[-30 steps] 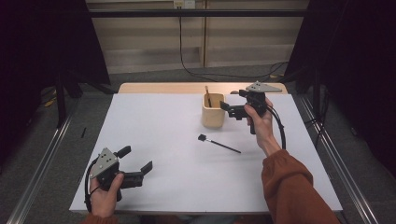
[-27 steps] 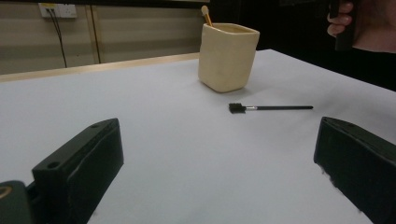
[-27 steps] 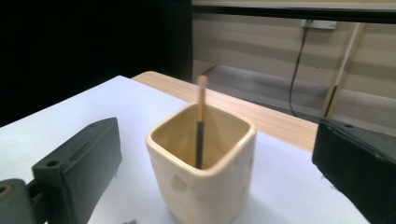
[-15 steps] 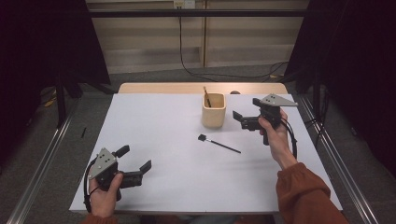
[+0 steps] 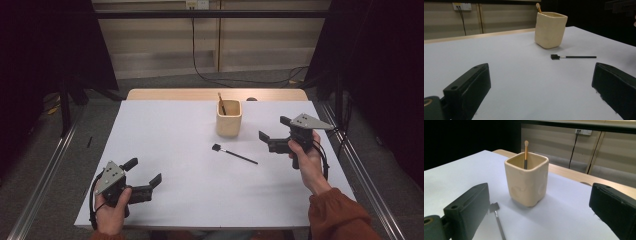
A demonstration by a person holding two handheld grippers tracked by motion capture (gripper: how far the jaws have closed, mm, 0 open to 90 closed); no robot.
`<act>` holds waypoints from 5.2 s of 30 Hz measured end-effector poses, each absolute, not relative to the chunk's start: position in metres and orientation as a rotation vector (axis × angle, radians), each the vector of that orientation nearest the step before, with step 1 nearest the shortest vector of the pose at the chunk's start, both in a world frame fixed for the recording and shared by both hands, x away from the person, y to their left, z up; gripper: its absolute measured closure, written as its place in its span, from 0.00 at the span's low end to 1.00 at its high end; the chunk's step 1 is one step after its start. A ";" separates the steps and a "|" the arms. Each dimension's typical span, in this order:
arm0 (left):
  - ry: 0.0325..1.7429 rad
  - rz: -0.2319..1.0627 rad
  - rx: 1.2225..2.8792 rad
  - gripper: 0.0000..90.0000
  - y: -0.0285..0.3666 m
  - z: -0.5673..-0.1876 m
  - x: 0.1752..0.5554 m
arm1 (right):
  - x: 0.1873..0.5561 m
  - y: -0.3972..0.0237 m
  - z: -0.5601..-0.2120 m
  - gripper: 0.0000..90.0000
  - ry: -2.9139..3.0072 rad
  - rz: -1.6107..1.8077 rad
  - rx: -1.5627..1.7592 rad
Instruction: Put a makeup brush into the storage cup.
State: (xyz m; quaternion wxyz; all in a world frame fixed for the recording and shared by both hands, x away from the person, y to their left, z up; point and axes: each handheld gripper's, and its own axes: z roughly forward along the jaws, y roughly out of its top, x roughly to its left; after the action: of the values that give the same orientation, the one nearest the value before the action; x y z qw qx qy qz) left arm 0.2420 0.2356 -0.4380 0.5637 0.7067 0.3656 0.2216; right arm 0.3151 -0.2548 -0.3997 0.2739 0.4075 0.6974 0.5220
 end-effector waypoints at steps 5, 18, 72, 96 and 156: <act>0.868 0.522 1.656 0.02 0.240 -0.438 0.239 | 0.299 -0.263 -0.404 0.03 1.883 1.401 1.126; 0.867 0.538 1.643 0.02 0.250 -0.437 0.229 | 0.254 -0.277 -0.416 0.03 1.903 1.375 1.117; 0.866 0.542 1.654 0.02 0.252 -0.437 0.234 | 0.267 -0.276 -0.408 0.04 1.908 1.530 1.037; 0.866 0.523 1.644 0.02 0.250 -0.436 0.237 | 0.331 -0.231 -0.388 0.04 1.983 1.571 0.925; 0.841 0.512 1.671 0.02 0.248 -0.437 0.242 | 0.394 -0.172 -0.401 0.27 2.708 1.049 0.856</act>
State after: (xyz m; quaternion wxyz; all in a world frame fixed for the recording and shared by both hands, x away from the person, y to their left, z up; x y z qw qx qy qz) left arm 0.2424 0.2484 -0.4368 0.5654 0.7107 0.3575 0.2177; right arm 0.3944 -0.1719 -0.4008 0.0570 0.2824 0.8929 0.3461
